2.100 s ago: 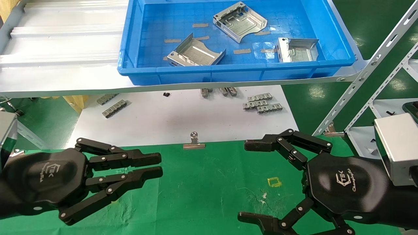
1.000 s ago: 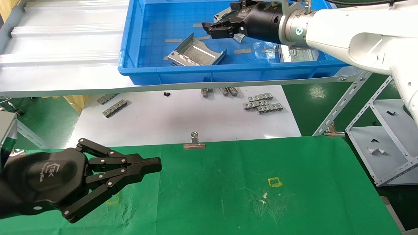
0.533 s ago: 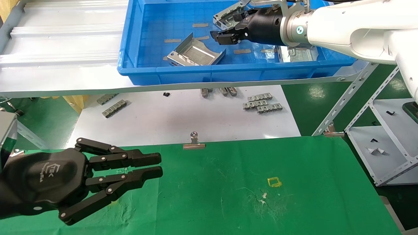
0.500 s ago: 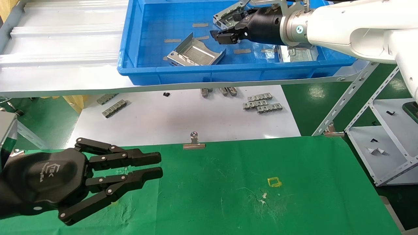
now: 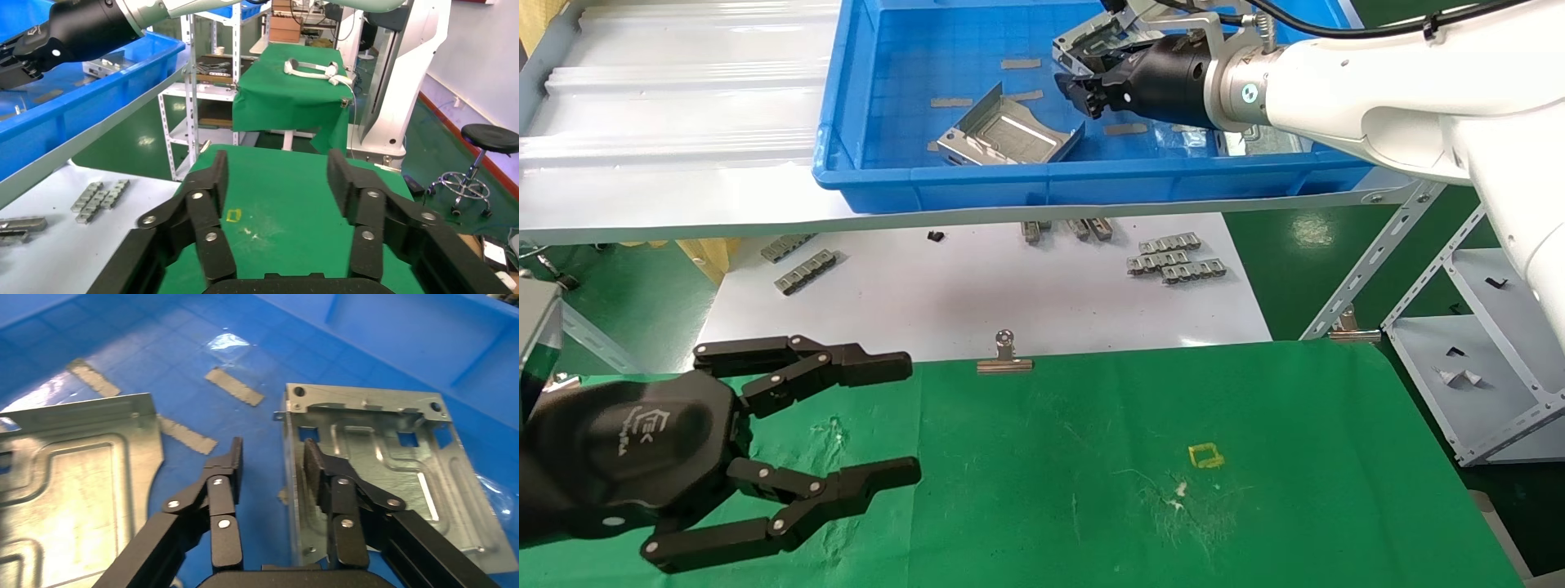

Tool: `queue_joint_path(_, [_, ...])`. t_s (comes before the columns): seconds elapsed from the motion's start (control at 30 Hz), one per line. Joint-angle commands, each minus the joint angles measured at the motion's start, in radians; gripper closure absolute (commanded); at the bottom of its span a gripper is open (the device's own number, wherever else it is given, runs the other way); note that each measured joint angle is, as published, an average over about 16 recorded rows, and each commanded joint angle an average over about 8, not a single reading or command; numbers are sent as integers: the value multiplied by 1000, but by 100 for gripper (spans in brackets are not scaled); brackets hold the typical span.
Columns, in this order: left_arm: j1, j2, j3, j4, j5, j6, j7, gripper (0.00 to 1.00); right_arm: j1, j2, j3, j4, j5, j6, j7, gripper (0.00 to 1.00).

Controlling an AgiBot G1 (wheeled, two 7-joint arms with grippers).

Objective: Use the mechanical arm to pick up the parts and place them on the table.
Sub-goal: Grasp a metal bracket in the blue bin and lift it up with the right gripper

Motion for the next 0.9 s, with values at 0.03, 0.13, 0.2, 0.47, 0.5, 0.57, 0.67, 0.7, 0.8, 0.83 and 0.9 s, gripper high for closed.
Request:
queue_joint_path(0.03, [0, 0, 0, 0, 0, 0, 0, 0, -4, 1, -13, 5, 8, 19, 10, 100])
queue_joint_path(0.13, [0, 0, 0, 0, 0, 0, 0, 0, -7, 1, -29, 12, 22, 33, 11, 100])
queue_joint_path(0.2, [0, 0, 0, 0, 0, 0, 0, 0, -9, 2, -39, 17, 32, 37, 8, 100])
queue_joint_path(0.47, [0, 0, 0, 0, 0, 0, 0, 0, -1, 3, -75, 36, 74, 24, -34, 100])
queue_joint_path(0.5, [0, 0, 0, 0, 0, 0, 0, 0, 2, 4, -79, 37, 80, 22, -41, 100])
queue_joint_path(0.57, [0, 0, 0, 0, 0, 0, 0, 0, 9, 4, -84, 38, 92, 23, -56, 100])
queue_joint_path(0.67, [0, 0, 0, 0, 0, 0, 0, 0, 21, 5, -90, 37, 108, 36, -79, 100])
queue_joint_path(0.7, [0, 0, 0, 0, 0, 0, 0, 0, 26, 5, -92, 38, 112, 41, -88, 100])
queue_joint_path(0.8, [0, 0, 0, 0, 0, 0, 0, 0, 47, 10, -99, 44, 123, 39, -117, 100])
queue_joint_path(0.83, [0, 0, 0, 0, 0, 0, 0, 0, 56, 13, -101, 46, 127, 28, -127, 100])
queue_joint_path(0.9, [0, 0, 0, 0, 0, 0, 0, 0, 77, 24, -104, 49, 135, -13, -150, 100])
